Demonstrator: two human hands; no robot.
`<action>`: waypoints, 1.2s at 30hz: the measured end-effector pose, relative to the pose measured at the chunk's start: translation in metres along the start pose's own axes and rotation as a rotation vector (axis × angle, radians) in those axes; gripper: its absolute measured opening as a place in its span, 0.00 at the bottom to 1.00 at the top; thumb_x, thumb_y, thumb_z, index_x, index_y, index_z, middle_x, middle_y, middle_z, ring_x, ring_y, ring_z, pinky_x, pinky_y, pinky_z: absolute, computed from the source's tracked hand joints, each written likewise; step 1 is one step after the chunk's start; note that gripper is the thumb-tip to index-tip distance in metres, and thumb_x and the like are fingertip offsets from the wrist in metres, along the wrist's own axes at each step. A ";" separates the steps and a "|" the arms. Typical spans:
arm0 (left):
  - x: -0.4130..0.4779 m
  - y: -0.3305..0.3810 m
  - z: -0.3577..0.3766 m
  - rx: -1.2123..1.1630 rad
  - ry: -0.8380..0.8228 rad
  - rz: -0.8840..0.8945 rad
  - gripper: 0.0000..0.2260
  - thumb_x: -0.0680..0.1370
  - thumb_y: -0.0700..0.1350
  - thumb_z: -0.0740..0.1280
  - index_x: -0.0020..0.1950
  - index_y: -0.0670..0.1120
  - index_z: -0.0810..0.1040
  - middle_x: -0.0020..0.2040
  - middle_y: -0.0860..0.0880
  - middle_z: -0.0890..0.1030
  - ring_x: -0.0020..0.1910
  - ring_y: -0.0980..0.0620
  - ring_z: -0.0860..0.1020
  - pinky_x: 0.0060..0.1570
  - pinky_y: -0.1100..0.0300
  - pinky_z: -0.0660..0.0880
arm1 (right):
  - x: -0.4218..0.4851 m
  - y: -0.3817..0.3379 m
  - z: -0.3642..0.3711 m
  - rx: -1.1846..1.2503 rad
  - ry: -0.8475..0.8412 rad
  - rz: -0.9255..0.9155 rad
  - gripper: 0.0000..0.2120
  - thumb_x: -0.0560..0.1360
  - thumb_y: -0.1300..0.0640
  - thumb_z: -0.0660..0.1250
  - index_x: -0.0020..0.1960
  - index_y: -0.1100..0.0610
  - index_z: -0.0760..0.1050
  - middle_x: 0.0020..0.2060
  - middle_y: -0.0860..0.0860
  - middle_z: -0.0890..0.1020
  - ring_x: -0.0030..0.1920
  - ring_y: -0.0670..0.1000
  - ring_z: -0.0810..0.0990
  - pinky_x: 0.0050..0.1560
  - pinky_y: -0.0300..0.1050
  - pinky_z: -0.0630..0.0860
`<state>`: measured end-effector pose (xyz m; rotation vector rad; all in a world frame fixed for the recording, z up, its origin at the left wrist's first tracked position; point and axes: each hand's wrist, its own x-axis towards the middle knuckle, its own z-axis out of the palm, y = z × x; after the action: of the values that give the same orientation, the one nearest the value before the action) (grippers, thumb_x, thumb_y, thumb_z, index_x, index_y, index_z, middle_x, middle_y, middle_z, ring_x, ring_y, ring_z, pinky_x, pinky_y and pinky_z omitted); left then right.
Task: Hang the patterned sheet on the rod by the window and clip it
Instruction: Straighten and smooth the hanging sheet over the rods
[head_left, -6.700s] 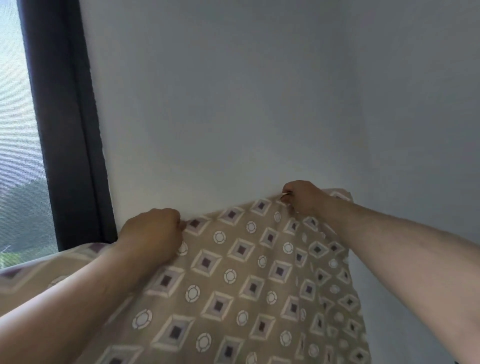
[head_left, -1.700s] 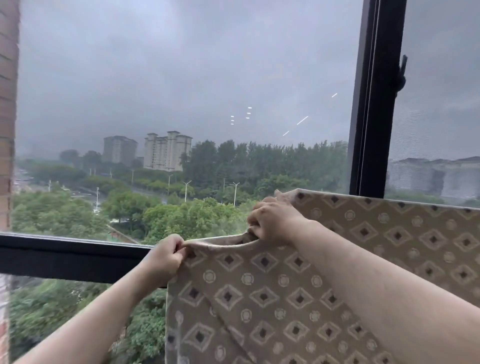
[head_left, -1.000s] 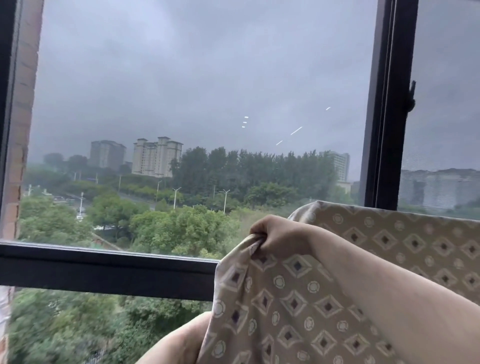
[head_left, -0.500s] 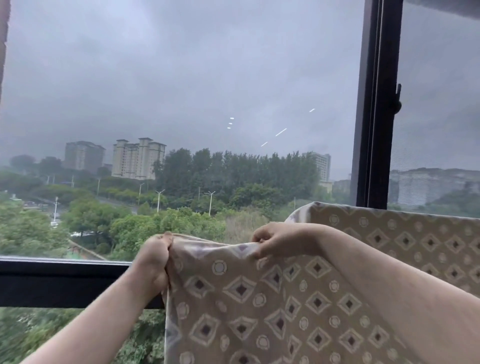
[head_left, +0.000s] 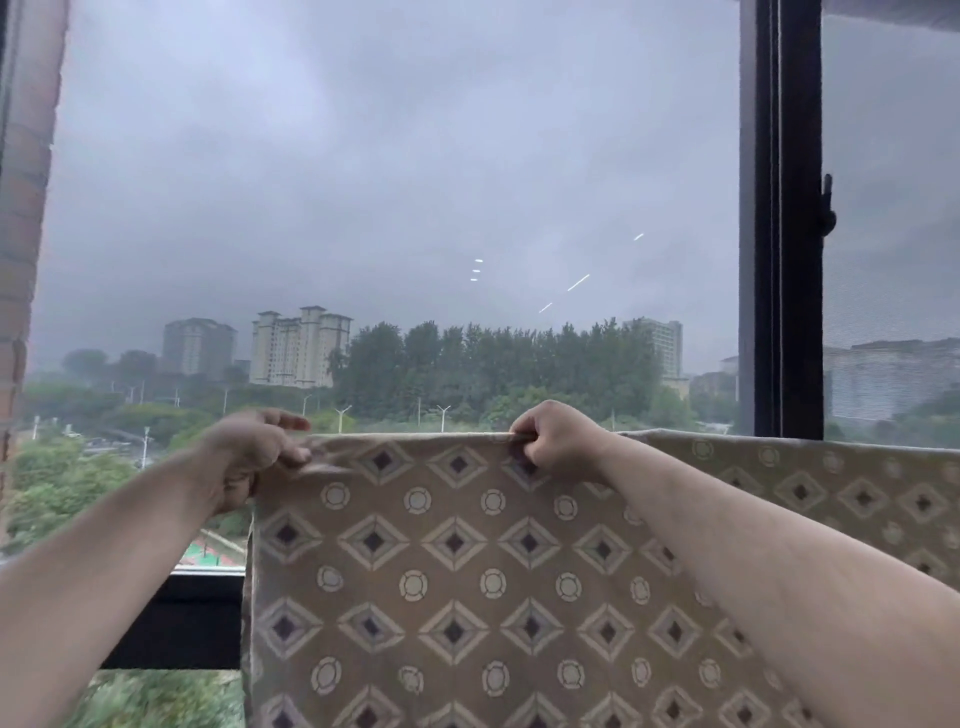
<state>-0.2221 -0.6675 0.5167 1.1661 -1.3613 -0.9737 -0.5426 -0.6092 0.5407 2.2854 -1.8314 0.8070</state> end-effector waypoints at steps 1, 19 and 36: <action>0.003 0.003 -0.007 0.092 -0.046 -0.058 0.12 0.76 0.29 0.65 0.52 0.44 0.77 0.51 0.35 0.79 0.46 0.38 0.81 0.43 0.46 0.80 | 0.001 0.002 -0.001 0.044 0.000 -0.001 0.17 0.67 0.71 0.58 0.30 0.53 0.76 0.22 0.43 0.77 0.26 0.41 0.73 0.32 0.35 0.70; 0.031 0.010 -0.011 -0.301 0.021 -0.192 0.02 0.79 0.32 0.60 0.50 0.37 0.70 0.36 0.42 0.73 0.16 0.51 0.74 0.16 0.61 0.74 | 0.013 0.005 -0.014 0.199 -0.121 0.082 0.12 0.68 0.70 0.60 0.36 0.60 0.81 0.23 0.49 0.75 0.23 0.46 0.68 0.25 0.37 0.64; 0.001 0.001 -0.023 0.149 -0.494 -0.324 0.11 0.71 0.32 0.66 0.53 0.29 0.77 0.44 0.36 0.81 0.33 0.45 0.83 0.30 0.57 0.80 | 0.014 -0.002 -0.016 0.249 -0.017 0.131 0.15 0.72 0.72 0.60 0.42 0.61 0.84 0.27 0.51 0.79 0.19 0.41 0.68 0.22 0.32 0.65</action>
<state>-0.1993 -0.6672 0.5205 1.3399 -1.6843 -1.4852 -0.5443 -0.6148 0.5618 2.3372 -2.0083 1.0954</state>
